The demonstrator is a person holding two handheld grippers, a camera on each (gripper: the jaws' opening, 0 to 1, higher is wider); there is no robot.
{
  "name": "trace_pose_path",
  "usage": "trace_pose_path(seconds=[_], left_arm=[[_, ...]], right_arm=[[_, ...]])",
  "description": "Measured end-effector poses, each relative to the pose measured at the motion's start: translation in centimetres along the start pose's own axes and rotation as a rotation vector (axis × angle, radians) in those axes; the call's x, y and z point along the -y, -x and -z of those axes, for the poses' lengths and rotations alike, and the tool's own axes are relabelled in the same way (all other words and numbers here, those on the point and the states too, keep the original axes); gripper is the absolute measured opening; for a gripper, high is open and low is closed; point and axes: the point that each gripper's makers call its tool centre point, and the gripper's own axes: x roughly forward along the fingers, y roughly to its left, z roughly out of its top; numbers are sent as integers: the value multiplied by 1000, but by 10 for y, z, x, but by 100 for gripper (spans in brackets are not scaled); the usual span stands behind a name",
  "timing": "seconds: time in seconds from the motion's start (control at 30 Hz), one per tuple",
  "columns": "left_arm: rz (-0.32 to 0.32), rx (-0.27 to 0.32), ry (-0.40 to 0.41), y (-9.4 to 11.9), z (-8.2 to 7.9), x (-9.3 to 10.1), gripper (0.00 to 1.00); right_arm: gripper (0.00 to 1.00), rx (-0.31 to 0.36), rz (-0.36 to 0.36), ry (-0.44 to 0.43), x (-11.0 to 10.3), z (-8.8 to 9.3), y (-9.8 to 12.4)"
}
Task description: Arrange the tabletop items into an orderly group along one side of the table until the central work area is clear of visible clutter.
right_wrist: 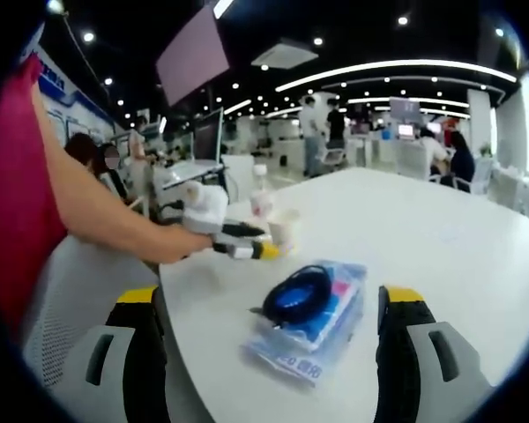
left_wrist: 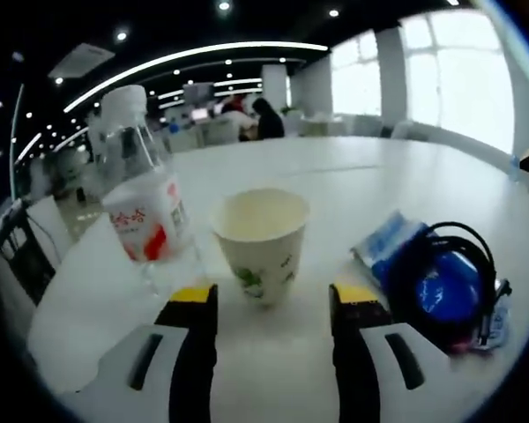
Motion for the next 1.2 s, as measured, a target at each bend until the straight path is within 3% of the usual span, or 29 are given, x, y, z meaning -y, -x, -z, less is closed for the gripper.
trace_pose_path(seconds=[0.33, 0.67, 0.83, 1.2], left_arm=[[106, 3, -54, 29, -16, 26, 45], [280, 112, -145, 61, -56, 71, 37], [362, 152, -205, 64, -76, 89, 37], [456, 154, -315, 46, -96, 97, 35]], right_arm=[[99, 20, 10, 13, -6, -7, 6], [99, 21, 32, 34, -14, -12, 18], [99, 18, 47, 44, -18, -16, 22], [99, -4, 113, 48, -18, -14, 35]])
